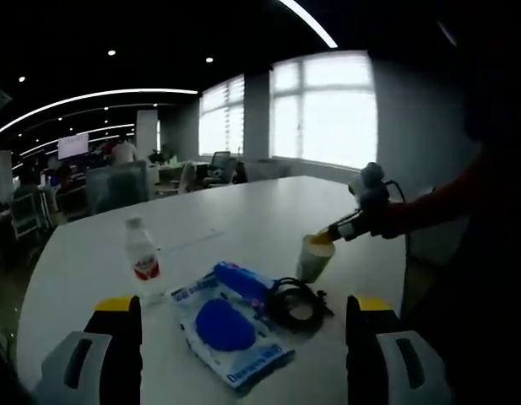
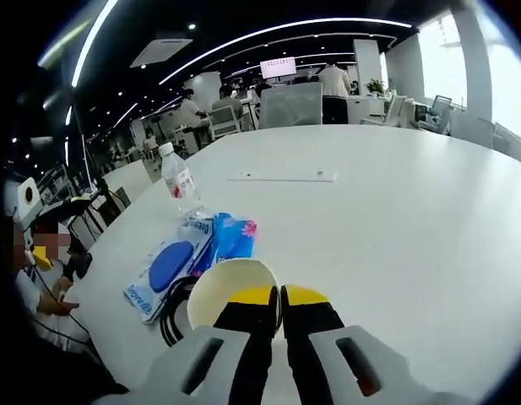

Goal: Arrange the tabletop items into an orderly group along one side of the table until the central work area is clear of visible clutter.

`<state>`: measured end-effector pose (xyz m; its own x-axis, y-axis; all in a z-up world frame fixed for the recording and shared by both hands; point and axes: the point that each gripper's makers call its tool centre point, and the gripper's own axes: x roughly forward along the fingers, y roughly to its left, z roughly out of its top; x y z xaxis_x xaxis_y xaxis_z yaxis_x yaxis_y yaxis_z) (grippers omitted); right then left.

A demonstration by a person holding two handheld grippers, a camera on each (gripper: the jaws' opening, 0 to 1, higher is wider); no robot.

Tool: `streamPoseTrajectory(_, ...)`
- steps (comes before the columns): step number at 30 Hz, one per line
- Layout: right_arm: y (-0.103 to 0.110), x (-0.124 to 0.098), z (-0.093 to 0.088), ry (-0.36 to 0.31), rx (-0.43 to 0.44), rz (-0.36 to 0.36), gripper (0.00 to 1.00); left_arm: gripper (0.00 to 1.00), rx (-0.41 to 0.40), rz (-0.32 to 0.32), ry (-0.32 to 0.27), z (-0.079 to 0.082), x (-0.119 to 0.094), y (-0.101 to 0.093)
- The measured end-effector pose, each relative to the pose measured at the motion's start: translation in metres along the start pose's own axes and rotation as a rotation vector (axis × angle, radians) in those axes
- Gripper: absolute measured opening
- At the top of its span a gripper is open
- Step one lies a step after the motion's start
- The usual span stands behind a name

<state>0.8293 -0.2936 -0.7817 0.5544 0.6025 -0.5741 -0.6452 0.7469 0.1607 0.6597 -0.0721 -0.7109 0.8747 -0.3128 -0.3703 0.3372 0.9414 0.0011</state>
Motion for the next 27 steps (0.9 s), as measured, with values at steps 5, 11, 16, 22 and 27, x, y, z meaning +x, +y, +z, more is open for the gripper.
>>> streamPoseTrajectory(5,0.007,0.005,0.023,-0.032,-0.015,0.014,0.00,1.00,0.006,-0.002,-0.003,0.001,-0.001,0.002)
streamPoseTrajectory(11,0.016,0.012,0.049,-0.055,-0.036,0.032,0.00,1.00,0.002,0.001,0.003,0.001,-0.003,0.007)
streamPoseTrajectory(16,0.026,0.023,0.067,-0.068,-0.008,0.065,0.00,1.00,0.004,0.003,-0.004,0.002,-0.003,0.009)
streamPoseTrajectory(22,0.036,0.029,0.085,-0.084,0.016,0.087,0.00,0.99,0.002,-0.006,0.000,0.002,-0.001,0.009)
streamPoseTrajectory(27,0.043,0.038,0.103,-0.091,0.008,0.095,0.00,0.99,-0.004,-0.010,-0.002,0.002,0.002,0.010)
